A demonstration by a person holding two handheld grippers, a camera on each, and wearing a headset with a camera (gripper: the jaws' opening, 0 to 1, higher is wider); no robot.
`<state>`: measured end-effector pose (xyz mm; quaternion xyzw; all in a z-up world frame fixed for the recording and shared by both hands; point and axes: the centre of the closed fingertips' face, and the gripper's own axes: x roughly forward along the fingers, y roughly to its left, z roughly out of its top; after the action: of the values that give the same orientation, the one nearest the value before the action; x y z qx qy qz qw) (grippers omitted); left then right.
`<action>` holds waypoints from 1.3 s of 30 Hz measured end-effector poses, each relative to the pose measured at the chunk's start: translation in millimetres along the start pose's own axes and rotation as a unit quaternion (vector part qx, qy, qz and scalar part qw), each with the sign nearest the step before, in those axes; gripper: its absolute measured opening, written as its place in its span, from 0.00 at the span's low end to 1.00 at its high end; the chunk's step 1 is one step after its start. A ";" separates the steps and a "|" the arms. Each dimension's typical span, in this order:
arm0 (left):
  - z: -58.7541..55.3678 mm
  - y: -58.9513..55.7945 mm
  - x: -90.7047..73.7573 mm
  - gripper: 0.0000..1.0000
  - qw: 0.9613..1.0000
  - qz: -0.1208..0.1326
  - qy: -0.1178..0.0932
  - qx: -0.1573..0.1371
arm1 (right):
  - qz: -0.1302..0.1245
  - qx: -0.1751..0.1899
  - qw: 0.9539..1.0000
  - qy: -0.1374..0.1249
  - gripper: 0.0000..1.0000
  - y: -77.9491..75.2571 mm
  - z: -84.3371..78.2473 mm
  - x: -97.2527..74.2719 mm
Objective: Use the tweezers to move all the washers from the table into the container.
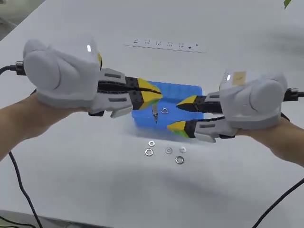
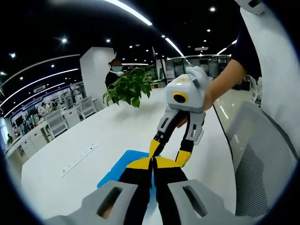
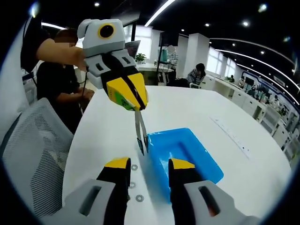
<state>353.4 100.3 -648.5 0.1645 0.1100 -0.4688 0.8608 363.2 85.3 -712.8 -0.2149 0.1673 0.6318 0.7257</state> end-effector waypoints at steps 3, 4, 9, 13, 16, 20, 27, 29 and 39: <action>-1.5 -9.7 -4.0 0.04 1.000 -0.001 0.002 -0.002 | 0.000 0.005 1.000 -0.006 0.34 7.4 0.6 -5.2; -2.4 -13.6 -5.2 0.04 1.000 -0.002 0.002 -0.003 | 0.002 0.005 1.000 -0.006 0.35 11.3 -0.3 -6.6; -7.0 -26.4 -6.2 0.04 1.000 -0.003 0.002 -0.004 | 0.015 -0.005 1.000 -0.001 0.37 26.2 -7.0 -11.3; -8.5 -29.7 -5.0 0.04 1.000 0.000 0.001 -0.005 | 0.024 -0.006 1.000 0.001 0.40 32.4 -14.5 -14.0; -10.0 -31.2 -3.8 0.04 1.000 0.002 -0.001 -0.006 | 0.025 -0.001 1.000 0.002 0.44 33.1 -20.7 -15.3; -15.5 -33.6 -2.8 0.04 1.000 0.003 0.002 -0.005 | 0.032 0.001 0.999 0.006 0.50 35.8 -29.6 -15.8; -24.5 -40.1 -4.2 0.04 1.000 0.003 0.007 -0.009 | 0.044 -0.019 0.999 0.003 0.68 42.4 -36.1 -15.8; -26.8 -41.2 -5.3 0.04 1.000 0.004 0.009 -0.010 | 0.054 -0.019 0.998 0.003 0.69 45.7 -36.8 -15.1; -33.7 -42.0 -8.2 0.04 1.000 0.006 0.013 -0.015 | 0.064 -0.009 0.998 0.000 0.87 55.3 -37.6 -10.6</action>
<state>312.4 98.4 -684.3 0.1579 0.1274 -0.4599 0.8645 308.0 62.7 -745.0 -0.2103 0.1752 0.6783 0.6819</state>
